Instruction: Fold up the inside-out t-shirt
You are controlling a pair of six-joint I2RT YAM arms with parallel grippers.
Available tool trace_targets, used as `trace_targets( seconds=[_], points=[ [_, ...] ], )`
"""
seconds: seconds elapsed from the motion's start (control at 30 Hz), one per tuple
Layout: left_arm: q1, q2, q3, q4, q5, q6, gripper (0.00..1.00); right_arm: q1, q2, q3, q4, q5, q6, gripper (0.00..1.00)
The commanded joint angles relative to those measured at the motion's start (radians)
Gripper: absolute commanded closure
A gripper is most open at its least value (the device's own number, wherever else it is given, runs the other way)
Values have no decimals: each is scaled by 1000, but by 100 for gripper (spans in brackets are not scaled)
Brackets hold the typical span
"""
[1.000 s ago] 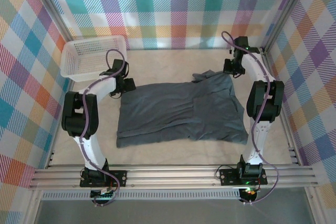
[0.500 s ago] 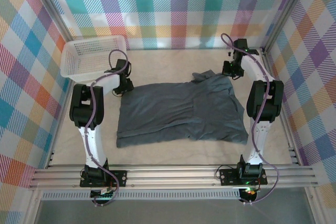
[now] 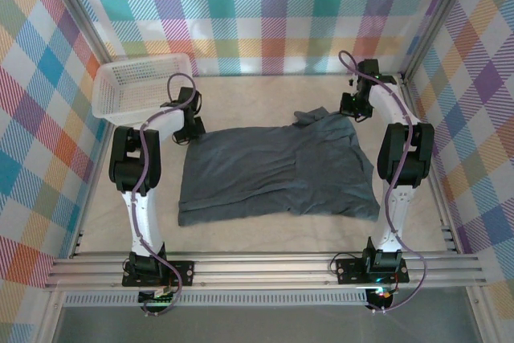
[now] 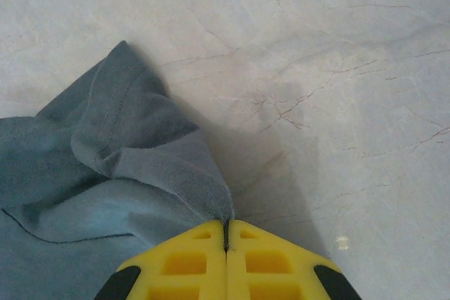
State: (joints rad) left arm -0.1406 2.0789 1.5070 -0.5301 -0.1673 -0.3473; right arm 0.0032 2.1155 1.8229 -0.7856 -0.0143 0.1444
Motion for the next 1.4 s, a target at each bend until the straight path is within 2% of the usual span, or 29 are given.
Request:
trace_targets(
  seconds=[0.0,0.07,0.2,0.57,0.67,0.8,0.9,1.0,1.23,1.37],
  points=[
    [27,-101,22,-16,-25,11,100,-41,-44,-19,42,-40,62,100],
    [44,-143,-10,-1,-12,-7,100,-76,-62,-54,69,-75,95,100],
    [59,-166,-50,35,64,-40,100,-84,-43,-62,58,-107,96,100],
    [76,-234,-99,40,86,-78,100,-114,-92,-87,61,-187,149,100],
    [76,-272,-134,49,106,-93,100,-141,-141,-142,98,-236,203,100],
    [79,-333,-221,54,105,-112,100,-184,-222,-312,187,-301,304,100],
    [80,-369,-302,64,104,-134,100,-198,-240,-425,222,-300,336,100],
    [80,-384,-358,69,112,-152,100,-206,-235,-463,214,-332,345,100],
    [81,-435,-345,50,122,-147,100,-210,-318,-388,148,-330,342,100],
    [81,-473,-353,25,123,-155,100,-210,-396,-434,132,-289,362,100]
  ],
)
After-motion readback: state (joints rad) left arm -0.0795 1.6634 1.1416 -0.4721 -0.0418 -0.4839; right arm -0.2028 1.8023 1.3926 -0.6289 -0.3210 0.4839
